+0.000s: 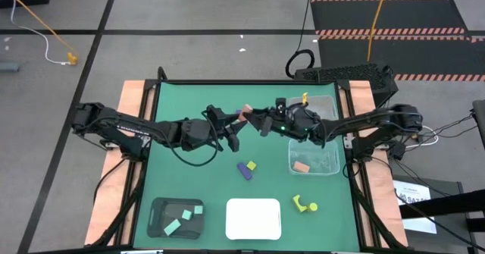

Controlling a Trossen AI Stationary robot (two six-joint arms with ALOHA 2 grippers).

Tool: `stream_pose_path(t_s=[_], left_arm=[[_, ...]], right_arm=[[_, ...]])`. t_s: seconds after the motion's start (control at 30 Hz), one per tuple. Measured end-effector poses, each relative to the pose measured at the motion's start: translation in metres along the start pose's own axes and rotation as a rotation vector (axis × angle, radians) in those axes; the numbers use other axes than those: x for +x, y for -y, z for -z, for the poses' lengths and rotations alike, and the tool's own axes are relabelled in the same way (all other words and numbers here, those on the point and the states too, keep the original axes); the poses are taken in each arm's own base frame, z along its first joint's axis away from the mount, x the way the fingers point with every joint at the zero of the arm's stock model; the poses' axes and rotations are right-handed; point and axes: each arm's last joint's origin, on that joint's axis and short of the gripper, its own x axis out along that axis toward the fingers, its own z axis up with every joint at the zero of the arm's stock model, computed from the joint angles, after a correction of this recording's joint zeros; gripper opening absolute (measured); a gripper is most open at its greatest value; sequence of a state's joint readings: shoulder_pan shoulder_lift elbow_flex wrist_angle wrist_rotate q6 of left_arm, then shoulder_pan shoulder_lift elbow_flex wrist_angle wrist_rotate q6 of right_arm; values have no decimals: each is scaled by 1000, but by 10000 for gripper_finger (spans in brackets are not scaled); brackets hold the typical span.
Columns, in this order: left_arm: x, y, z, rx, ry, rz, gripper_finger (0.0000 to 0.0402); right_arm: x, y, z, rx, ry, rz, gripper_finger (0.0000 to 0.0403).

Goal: Sort & place blocks by color
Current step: Put the top light orange block into the transparent bin

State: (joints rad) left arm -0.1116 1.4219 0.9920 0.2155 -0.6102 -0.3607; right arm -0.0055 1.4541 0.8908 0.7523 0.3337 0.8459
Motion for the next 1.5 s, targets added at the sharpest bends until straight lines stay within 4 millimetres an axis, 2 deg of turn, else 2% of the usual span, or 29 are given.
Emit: stream_pose_path(t_s=[0.13, 0.23, 0.53, 0.63, 0.7, 0.73, 0.97, 1.1, 1.27, 1.4, 1.5], left_arm=[[0, -1, 1, 8, -12, -4, 129], [0, -1, 2, 12, -17, -6, 129], [0, -2, 3, 36, -22, -30, 129], [0, -2, 3, 24, -18, -32, 128], [-1, -2, 1, 1, -11, -24, 101], [-1, -2, 1, -2, -10, -21, 100], [-1, 0, 2, 0, -22, 2, 152], [-2, 3, 6, -6, -45, 26, 176], [-3, 4, 6, -43, -45, 27, 189], [-3, 4, 7, -69, -54, 23, 188], [-3, 3, 8, -77, -67, 16, 182]], right_arm=[[5, 2, 4, 16, -9, 8, 245], [7, 3, 4, 57, -12, 16, 219], [8, 9, 4, 69, -8, 65, 66], [8, 10, 3, 58, -3, 69, 48], [8, 10, 2, 52, -7, 55, 39], [8, 9, 1, 52, -4, 53, 39], [5, 9, -5, -4, -48, 35, 39], [-7, 2, -22, -93, -88, 49, 39], [-38, -9, -44, -265, -162, 116, 39], [-67, -11, -51, -280, -324, 149, 39], [-86, -8, -46, -241, -515, 181, 39]])
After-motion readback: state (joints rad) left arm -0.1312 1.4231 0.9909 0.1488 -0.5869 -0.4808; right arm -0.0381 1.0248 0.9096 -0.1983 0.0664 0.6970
